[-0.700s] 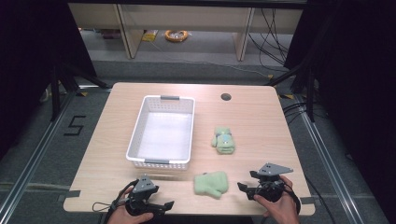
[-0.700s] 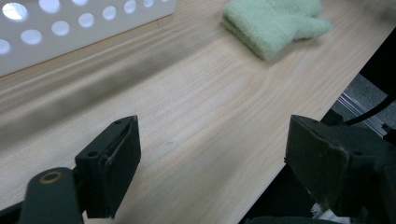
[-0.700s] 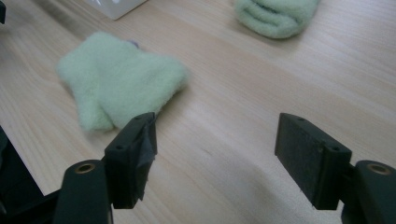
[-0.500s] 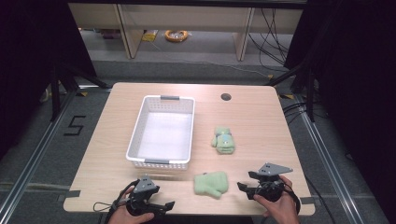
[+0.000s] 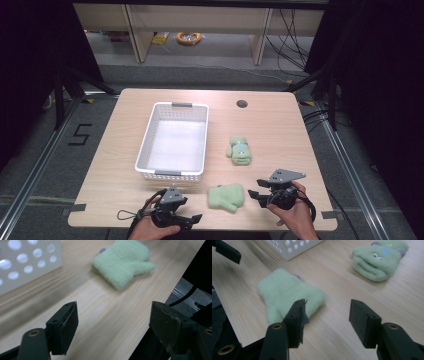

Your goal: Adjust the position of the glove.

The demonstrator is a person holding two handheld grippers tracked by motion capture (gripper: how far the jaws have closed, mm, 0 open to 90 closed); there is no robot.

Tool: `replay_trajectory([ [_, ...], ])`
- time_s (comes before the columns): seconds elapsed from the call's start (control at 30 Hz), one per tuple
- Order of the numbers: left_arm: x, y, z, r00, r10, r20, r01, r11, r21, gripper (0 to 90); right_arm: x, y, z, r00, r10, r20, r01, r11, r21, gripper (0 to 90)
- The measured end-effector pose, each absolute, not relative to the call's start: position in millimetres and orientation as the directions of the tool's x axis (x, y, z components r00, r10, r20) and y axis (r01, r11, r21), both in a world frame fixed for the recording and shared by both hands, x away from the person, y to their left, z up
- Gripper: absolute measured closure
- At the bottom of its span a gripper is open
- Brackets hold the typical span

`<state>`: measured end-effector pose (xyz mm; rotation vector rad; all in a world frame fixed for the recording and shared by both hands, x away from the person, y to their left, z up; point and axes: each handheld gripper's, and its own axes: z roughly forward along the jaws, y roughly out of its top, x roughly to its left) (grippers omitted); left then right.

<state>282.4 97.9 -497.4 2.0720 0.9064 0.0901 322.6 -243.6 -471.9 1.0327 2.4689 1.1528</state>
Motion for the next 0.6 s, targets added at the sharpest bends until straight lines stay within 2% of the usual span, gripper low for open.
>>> replay_trajectory([
  [0.07, 285, 92, -497, 0.739, 0.629, -0.241, 0.56, -0.374, 0.74, 26.1, 323, -242, -472, -0.727, 0.68, 0.094, 0.506, 0.438, 0.743, 51.5],
  [0.1, 289, 90, -496, 0.755, 0.622, -0.208, 0.536, -0.403, 0.742, 28.5, 323, -239, -473, -0.718, 0.686, 0.114, 0.524, 0.425, 0.738, 52.5],
  [0.17, 291, 84, -494, 0.766, 0.608, -0.21, 0.532, -0.416, 0.737, 34.3, 332, -233, -473, -0.74, 0.665, 0.099, 0.507, 0.454, 0.732, 55.4],
  [0.47, 301, 56, -496, 0.79, 0.579, -0.203, 0.516, -0.447, 0.731, 40.6, 350, -214, -478, -0.757, 0.641, 0.125, 0.522, 0.479, 0.706, 60.6],
  [0.6, 306, 49, -499, 0.798, 0.582, -0.154, 0.497, -0.491, 0.716, 43.1, 355, -209, -482, -0.76, 0.636, 0.133, 0.534, 0.495, 0.686, 63.2],
])
